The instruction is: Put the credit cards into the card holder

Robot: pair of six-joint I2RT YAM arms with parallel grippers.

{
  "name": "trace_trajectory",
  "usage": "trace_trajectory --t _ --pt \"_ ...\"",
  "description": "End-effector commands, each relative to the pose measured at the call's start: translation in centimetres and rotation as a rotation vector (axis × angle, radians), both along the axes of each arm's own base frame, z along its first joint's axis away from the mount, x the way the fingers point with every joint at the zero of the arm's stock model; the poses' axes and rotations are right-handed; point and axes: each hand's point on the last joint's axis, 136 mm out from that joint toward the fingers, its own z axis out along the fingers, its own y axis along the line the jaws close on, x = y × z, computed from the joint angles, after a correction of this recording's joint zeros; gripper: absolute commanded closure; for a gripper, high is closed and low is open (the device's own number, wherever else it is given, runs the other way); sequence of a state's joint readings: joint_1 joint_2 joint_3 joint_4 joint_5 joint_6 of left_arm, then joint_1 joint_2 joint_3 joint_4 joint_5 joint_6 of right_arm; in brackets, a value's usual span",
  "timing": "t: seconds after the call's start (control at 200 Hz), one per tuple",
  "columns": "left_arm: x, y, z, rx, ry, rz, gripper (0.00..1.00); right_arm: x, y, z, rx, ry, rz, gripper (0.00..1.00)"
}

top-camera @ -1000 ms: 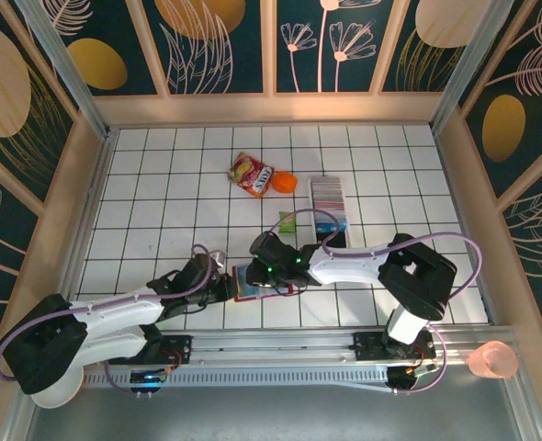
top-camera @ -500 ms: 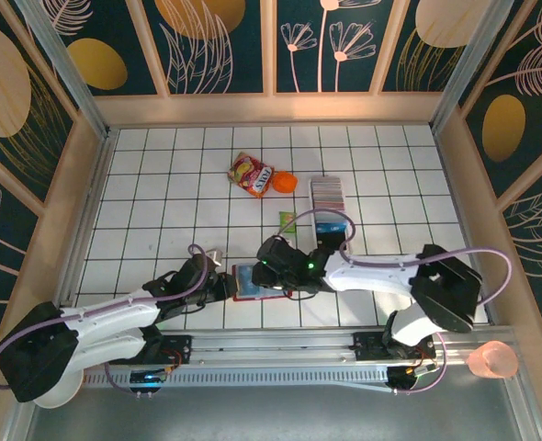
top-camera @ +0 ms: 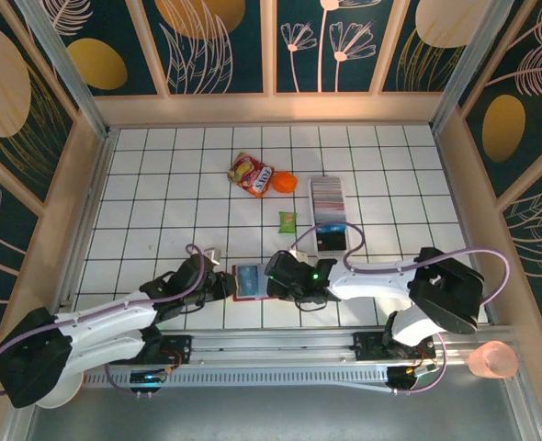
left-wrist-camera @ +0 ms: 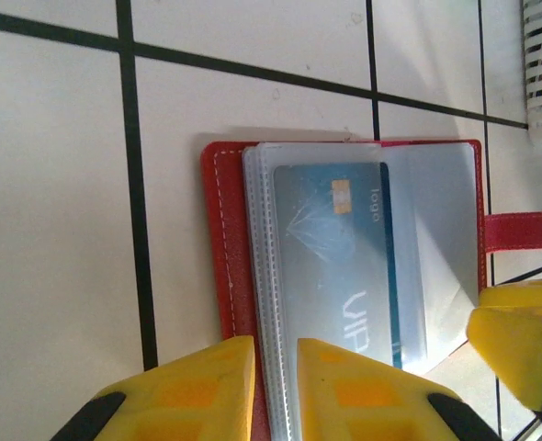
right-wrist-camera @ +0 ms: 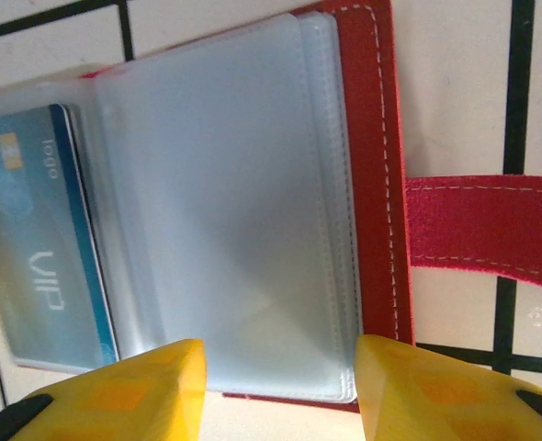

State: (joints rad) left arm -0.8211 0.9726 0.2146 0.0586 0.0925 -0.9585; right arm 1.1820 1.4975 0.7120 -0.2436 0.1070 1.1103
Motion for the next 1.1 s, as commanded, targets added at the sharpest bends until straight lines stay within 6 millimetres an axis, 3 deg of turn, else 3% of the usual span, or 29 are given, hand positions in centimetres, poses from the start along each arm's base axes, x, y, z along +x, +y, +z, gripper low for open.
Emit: trace_trajectory --t 0.0,0.305,0.4,0.686,0.781,0.941,1.096 --pt "0.0 1.1 -0.4 0.034 -0.003 0.045 0.82 0.3 0.4 -0.1 -0.018 -0.014 -0.012 0.54" --pt "0.1 1.3 0.0 0.020 -0.023 0.055 0.76 0.9 0.3 1.6 -0.069 -0.085 -0.015 0.53" --pt "0.1 1.0 -0.2 0.023 -0.012 0.041 0.75 1.0 0.1 2.1 -0.085 -0.105 -0.018 0.48" --pt "0.0 0.7 -0.6 0.019 0.002 0.033 0.73 0.9 1.9 1.7 -0.050 -0.094 0.015 0.48" --pt "-0.1 0.8 -0.8 0.026 0.008 0.032 0.73 0.9 1.6 1.6 -0.061 -0.095 0.009 0.50" --pt "-0.3 0.9 -1.2 0.027 0.016 0.032 0.73 1.2 1.5 2.8 -0.035 -0.125 0.000 0.51" --pt "-0.5 1.0 -1.4 0.025 0.022 0.031 0.74 1.1 3.0 3.7 0.054 -0.125 0.016 0.53"
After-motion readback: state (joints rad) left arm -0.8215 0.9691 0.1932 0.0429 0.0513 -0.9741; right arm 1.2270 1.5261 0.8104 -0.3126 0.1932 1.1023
